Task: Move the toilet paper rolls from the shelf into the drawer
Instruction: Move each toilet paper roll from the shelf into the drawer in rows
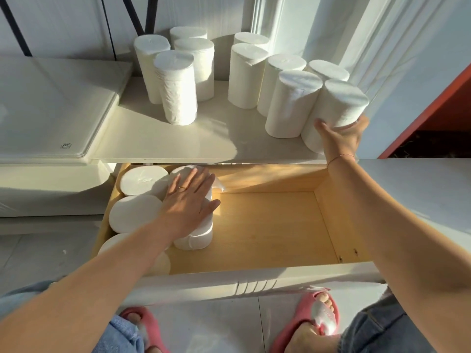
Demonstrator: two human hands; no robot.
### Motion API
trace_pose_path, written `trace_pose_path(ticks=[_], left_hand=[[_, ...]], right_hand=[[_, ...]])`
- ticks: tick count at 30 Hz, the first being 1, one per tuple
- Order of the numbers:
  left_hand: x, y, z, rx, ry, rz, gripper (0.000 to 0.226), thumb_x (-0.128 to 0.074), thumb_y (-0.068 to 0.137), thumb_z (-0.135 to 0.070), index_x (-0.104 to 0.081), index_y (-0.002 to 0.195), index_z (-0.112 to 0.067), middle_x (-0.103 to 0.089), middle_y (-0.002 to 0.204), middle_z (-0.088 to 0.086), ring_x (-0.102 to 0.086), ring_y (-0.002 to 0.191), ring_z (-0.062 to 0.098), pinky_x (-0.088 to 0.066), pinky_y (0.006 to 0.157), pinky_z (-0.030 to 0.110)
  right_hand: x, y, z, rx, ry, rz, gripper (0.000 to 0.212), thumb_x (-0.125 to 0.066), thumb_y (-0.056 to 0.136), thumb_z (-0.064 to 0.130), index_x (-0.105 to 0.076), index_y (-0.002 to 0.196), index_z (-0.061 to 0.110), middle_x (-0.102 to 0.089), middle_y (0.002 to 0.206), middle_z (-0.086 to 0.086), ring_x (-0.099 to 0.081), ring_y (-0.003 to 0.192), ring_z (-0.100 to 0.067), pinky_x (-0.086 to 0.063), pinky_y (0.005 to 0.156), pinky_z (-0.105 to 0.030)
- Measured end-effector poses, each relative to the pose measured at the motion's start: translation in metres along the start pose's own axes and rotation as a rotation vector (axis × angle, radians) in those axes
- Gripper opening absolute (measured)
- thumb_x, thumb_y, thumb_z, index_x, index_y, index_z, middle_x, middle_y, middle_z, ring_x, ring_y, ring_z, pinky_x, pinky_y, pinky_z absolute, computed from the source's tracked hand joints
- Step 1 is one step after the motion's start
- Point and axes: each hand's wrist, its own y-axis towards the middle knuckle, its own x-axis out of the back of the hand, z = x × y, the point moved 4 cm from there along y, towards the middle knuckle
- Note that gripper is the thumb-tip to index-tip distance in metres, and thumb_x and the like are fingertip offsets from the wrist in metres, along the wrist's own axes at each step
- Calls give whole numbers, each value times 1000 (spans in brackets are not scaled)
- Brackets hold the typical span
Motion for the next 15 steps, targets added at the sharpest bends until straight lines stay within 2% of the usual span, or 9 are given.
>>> trace_pose_path(ticks=[3,5,8,12,13,15], left_hand=[[-2,-1,1,-29,9,8,75,0,86,-67,-6,150,-27,7,157,-9,17,142,8,20,111,32],[-3,0,1,-14,79,14,80,9,81,-67,-1,149,-27,12,155,-10,15,143,10,15,113,34],[-4,3,2,11,92,15,73,3,87,-66,-1,149,-28,4,158,-8,9,144,11,11,115,35],[-5,3,5,5,83,60,69,-13,91,-61,-1,150,-26,3,159,-7,9,144,12,8,116,38],[-4,4,5,6,79,78,72,-9,89,-64,0,150,-27,5,159,-7,10,144,12,8,115,38],[-2,6,7,-5,87,114,86,11,76,-73,3,149,-28,12,157,-7,12,144,12,10,114,39]], right_hand=[[8,-16,3,26,-63,39,69,-78,67,27,-40,122,9,-58,108,2,-61,98,-15,-53,92,-32],[16,-36,2,67,-58,136,70,-78,68,24,-40,124,9,-60,115,-4,-61,104,-17,-52,96,-40],[24,-67,6,132,5,440,82,-81,65,21,-40,135,9,-57,131,-9,-56,121,-20,-49,100,-38],[9,-111,-1,49,19,964,85,-85,58,22,-49,134,10,-67,123,1,-62,116,-13,-51,93,-27],[1,-123,-9,6,6,1058,85,-85,57,16,-49,133,10,-66,123,-2,-61,116,-15,-51,94,-28],[-15,-139,-30,-77,-40,1153,85,-83,58,2,-47,135,12,-64,124,-6,-60,118,-17,-50,98,-31]])
